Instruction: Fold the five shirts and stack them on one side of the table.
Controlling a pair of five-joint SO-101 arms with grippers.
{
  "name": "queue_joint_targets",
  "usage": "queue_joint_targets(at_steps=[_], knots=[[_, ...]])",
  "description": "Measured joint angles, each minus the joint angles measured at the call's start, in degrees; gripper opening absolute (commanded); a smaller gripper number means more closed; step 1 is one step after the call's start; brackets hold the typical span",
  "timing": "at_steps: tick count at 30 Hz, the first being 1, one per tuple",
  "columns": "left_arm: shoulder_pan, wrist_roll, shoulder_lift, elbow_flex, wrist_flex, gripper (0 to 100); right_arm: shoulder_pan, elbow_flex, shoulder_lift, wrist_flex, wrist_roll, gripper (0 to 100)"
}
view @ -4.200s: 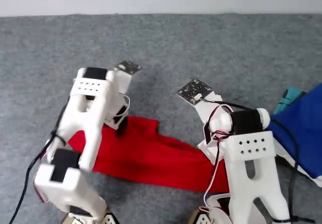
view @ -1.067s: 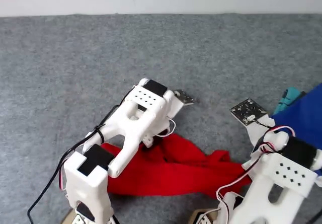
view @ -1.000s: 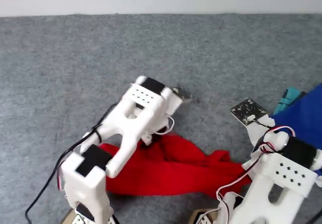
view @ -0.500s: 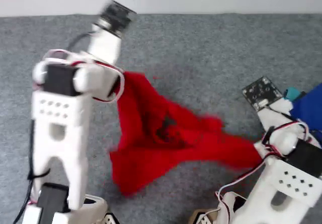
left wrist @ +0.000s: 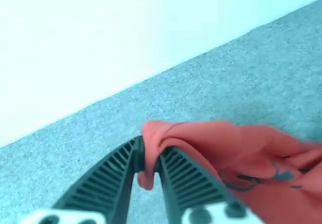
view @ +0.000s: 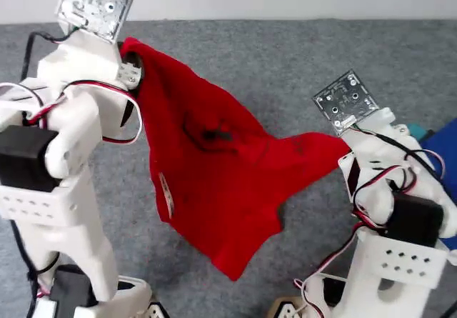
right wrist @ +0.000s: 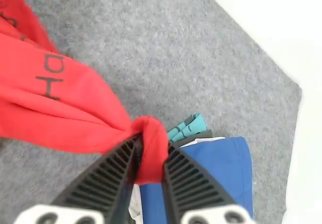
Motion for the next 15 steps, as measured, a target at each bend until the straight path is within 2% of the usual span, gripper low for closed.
queue_joint_targets(at_steps=[7,12,15], knots=[[-9.0,0.0,1.1,10.1,-0.8,3,-0.1,5.1,0.0,-0.3,-0.2,0.9],[-13.8,0.0,4.8,12.5,-1.6,18,-0.1,13.5,0.0,-6.8,-0.2,0.9],[-13.1,0.0,4.8,11.7,-0.7,20,-0.1,17.4,0.0,-10.5,-0.2,0.9]])
